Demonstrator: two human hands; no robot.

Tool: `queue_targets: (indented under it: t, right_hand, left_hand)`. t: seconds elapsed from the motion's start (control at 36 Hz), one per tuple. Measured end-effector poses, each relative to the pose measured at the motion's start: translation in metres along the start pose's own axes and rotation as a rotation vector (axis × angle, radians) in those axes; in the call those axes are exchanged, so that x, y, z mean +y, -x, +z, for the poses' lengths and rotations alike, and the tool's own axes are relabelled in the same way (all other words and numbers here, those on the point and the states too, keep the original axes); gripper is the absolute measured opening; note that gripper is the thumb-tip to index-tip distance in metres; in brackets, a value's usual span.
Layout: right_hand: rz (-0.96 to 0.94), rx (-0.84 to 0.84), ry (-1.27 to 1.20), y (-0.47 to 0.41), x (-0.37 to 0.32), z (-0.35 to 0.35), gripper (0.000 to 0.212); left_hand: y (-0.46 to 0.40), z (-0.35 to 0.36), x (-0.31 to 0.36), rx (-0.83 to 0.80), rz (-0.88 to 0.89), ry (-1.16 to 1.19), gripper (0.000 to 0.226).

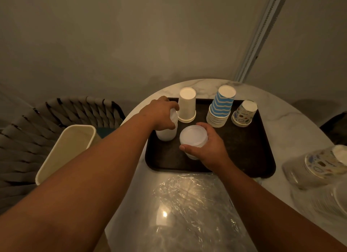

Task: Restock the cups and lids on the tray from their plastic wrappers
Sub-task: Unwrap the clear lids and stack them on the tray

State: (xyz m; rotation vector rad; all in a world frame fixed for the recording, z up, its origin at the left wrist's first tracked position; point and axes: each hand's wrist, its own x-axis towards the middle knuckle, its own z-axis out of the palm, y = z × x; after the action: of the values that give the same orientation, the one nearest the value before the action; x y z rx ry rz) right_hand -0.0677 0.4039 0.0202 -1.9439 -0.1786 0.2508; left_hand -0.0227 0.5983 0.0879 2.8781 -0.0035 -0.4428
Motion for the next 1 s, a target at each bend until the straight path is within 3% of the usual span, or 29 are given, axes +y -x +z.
queue_targets:
  t: [0.17, 0.22, 0.33, 0.39, 0.44, 0.53, 0.61, 0.69, 0.81, 1.0]
  right_hand:
    - [-0.011, 0.016, -0.022, -0.001, 0.001, 0.001, 0.078]
    - [-0.023, 0.021, -0.032, -0.002, 0.001, 0.001, 0.078]
    - [-0.022, 0.019, -0.075, -0.003, -0.001, 0.001, 0.083]
    - [-0.024, 0.027, -0.123, -0.003, -0.004, 0.001, 0.083]
    - [-0.028, 0.025, -0.176, -0.002, -0.006, -0.001, 0.081]
    - [-0.021, -0.008, -0.200, -0.002, -0.009, -0.006, 0.084]
    - [-0.073, 0.021, -0.103, -0.001, -0.014, -0.009, 0.090]
    - [-0.115, 0.042, -0.037, 0.002, -0.014, -0.012, 0.090]
    - [-0.102, 0.011, -0.045, 0.008, -0.013, -0.019, 0.101]
    - [-0.100, -0.037, -0.037, 0.014, -0.017, -0.020, 0.106]
  left_hand:
    - [0.000, -0.003, -0.001, -0.031, -0.013, -0.019, 0.091]
    - [0.006, -0.011, 0.001, 0.032, -0.010, -0.012, 0.093]
    - [0.038, -0.027, 0.028, 0.578, 0.119, 0.283, 0.052]
    - [0.056, -0.024, 0.049, 0.721, 0.143, 0.438, 0.034]
    - [0.064, -0.011, 0.065, 0.655, 0.076, 0.501, 0.031]
    - [0.063, 0.011, 0.074, 0.364, -0.068, 0.437, 0.053]
    - [0.067, 0.020, 0.077, 0.170, -0.094, 0.522, 0.066]
    - [0.068, 0.021, 0.081, 0.096, -0.081, 0.673, 0.069]
    - [0.066, 0.019, 0.077, 0.062, -0.089, 0.681, 0.078]
    - [0.066, 0.015, 0.068, 0.042, -0.094, 0.851, 0.071]
